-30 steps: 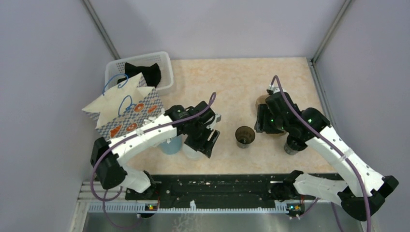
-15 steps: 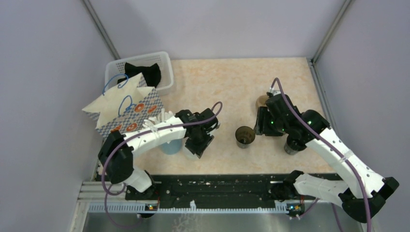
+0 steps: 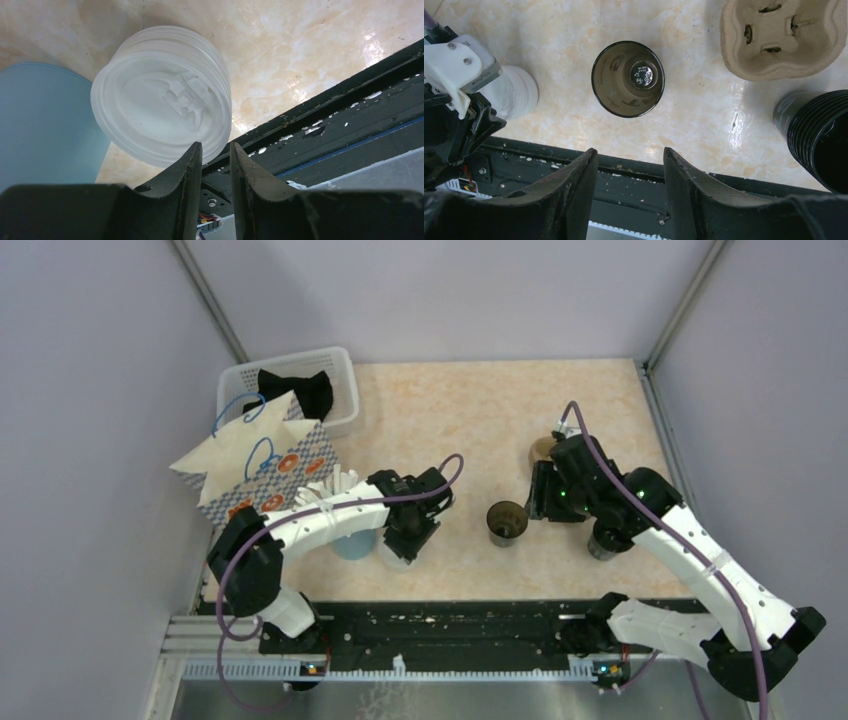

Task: Pack the takeout coffee

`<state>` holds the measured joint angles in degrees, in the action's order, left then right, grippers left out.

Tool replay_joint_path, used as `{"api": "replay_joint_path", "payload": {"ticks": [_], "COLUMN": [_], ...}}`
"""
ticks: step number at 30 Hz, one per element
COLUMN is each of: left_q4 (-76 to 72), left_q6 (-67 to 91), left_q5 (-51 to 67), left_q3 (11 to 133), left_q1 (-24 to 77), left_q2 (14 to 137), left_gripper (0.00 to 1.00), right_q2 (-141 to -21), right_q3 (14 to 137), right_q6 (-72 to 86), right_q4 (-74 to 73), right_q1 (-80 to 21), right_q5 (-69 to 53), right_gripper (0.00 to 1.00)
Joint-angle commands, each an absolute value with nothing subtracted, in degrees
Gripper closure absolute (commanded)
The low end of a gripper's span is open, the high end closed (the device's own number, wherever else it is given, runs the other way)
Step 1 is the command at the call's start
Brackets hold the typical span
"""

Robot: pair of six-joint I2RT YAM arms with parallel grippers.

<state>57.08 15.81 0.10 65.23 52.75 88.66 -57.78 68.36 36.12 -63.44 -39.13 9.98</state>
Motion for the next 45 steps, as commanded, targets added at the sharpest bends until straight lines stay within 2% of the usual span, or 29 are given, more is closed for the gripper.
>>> {"api": "replay_joint_path", "payload": {"ticks": [1, 13, 18, 22, 27, 45], "left_q4": [55.96, 56.07, 56.40, 56.75, 58.05, 66.63], "left_q6": [14.13, 12.86, 12.26, 12.29, 12.30, 13.87], "left_q5": [-1.87, -0.79, -1.08, -0.98, -1.22, -1.20], "left_q3": [64.76, 65.21, 65.42, 65.89, 67.14, 78.99], "left_q1": [53.00, 53.00, 53.00, 53.00, 53.00, 53.00], "left_q2": [89.43, 90.54, 90.58, 90.25, 89.93, 89.95], "left_gripper": [0.67, 0.74, 0.82, 0.95, 1.00, 1.00], "right_q2": [-56.36, -56.25, -56.23, -56.03, -56.16, -56.46], "right_q3": [68.32, 68.20, 68.12, 68.06, 68.18, 67.98], "right_q6": [36.56, 36.61, 36.56, 36.60, 36.48, 36.21], "right_q4": [-61.89, -61.52, -61.48, -61.37, -61.26, -60.64], "right_q1": [-39.16, -39.12, -39.11, -39.12, -39.13, -39.12], "right_q5": [9.72, 9.49, 9.34, 9.48, 9.38, 8.72], "right_gripper": [0.49, 0.49, 0.49, 0.49, 0.49, 0.48]}}
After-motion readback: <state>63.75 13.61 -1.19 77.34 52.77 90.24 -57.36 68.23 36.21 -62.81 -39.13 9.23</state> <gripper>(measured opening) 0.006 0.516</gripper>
